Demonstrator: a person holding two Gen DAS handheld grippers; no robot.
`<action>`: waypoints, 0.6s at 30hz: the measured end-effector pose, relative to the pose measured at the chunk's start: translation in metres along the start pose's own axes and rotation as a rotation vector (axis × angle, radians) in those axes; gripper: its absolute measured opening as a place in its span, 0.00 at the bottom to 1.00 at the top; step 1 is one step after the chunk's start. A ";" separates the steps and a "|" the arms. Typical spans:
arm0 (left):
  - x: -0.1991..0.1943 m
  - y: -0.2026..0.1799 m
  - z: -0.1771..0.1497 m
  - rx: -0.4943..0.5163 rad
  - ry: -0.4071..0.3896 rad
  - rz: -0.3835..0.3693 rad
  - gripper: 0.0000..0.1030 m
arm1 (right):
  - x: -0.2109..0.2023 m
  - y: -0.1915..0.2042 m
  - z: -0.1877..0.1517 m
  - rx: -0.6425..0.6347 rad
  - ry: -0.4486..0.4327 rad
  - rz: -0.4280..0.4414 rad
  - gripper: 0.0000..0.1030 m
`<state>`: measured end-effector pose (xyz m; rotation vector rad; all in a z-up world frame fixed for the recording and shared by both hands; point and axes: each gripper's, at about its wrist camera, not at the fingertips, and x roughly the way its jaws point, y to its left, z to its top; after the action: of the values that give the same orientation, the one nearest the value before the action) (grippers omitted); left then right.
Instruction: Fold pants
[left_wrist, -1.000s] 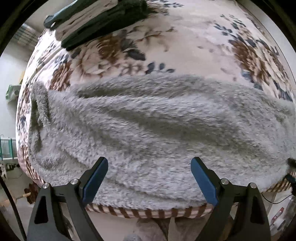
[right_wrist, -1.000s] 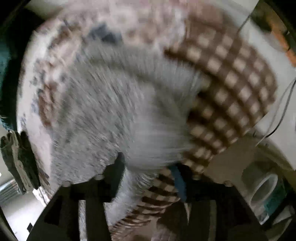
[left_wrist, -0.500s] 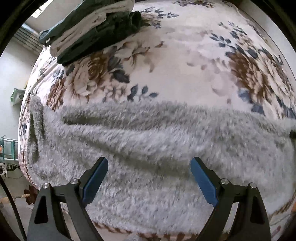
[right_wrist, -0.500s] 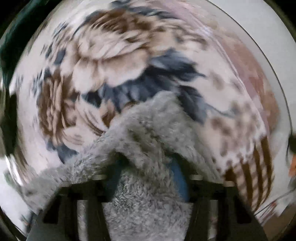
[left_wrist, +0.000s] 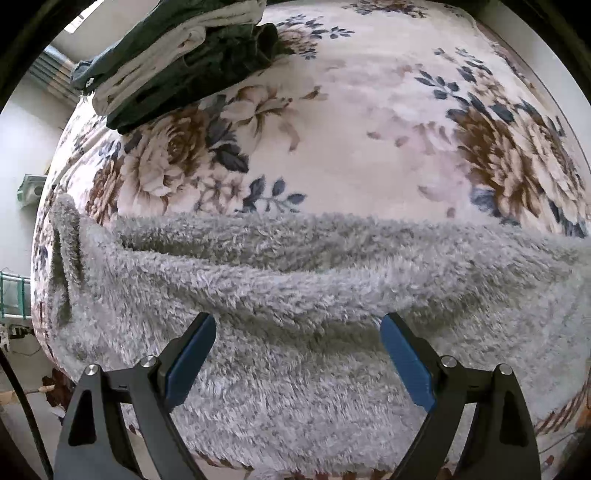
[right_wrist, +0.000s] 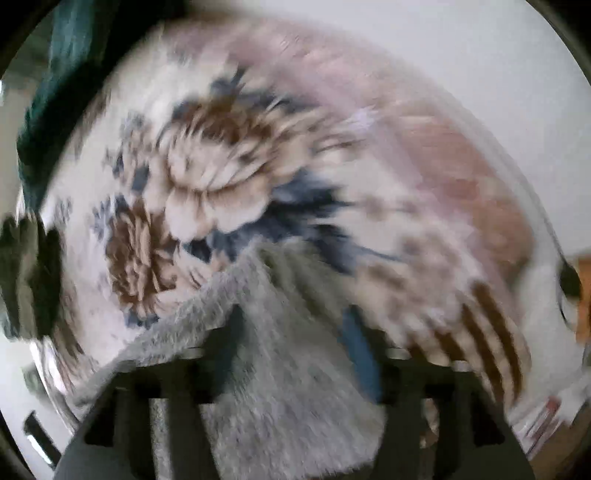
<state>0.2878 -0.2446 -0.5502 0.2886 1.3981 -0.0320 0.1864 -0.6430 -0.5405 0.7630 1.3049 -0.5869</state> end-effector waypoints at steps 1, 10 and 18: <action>-0.001 -0.001 -0.003 0.004 0.003 -0.007 0.89 | -0.008 -0.013 -0.011 0.035 -0.001 -0.032 0.67; -0.001 -0.014 -0.024 0.034 0.033 -0.041 0.89 | 0.045 -0.067 -0.088 0.245 0.201 -0.058 0.12; -0.007 -0.008 -0.025 0.018 0.019 -0.056 0.89 | -0.035 -0.049 -0.076 0.125 -0.108 -0.150 0.08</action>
<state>0.2610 -0.2477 -0.5479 0.2656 1.4254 -0.0879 0.0947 -0.6160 -0.5207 0.7291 1.2406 -0.8261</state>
